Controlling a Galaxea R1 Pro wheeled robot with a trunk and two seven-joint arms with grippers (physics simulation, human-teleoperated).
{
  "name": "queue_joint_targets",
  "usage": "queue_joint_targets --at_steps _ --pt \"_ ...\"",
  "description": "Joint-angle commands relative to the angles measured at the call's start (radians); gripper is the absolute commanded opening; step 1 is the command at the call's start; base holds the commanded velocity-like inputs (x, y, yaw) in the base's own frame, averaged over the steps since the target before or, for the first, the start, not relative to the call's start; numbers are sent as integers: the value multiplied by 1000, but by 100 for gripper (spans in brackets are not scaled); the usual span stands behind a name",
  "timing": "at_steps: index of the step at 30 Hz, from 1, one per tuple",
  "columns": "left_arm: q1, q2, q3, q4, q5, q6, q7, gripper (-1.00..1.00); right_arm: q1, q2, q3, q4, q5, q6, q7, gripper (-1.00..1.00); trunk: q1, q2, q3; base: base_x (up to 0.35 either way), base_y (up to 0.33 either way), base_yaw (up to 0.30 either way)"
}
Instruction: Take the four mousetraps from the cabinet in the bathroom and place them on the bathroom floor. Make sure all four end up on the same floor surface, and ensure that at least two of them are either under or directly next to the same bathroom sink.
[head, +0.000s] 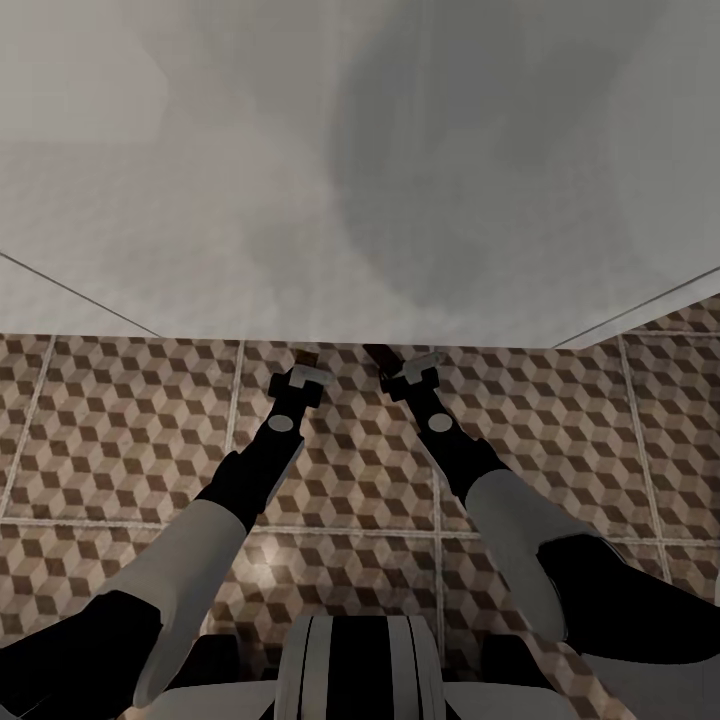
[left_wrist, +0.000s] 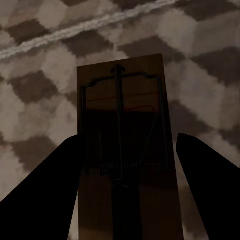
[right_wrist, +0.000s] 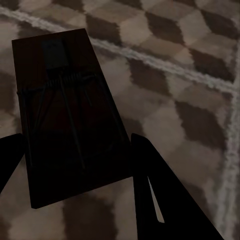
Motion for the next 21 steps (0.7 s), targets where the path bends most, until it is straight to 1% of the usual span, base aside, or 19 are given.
queue_joint_targets --at_steps 1,21 --pt "-1 1 -3 -1 -11 8 5 -100 -1 0 3 1 6 -2 -5 -100 0 0 0 0 0 0" --pt "0 2 -3 -2 -11 8 5 -100 -1 0 3 1 6 -2 -5 -100 0 0 0 0 0 0"
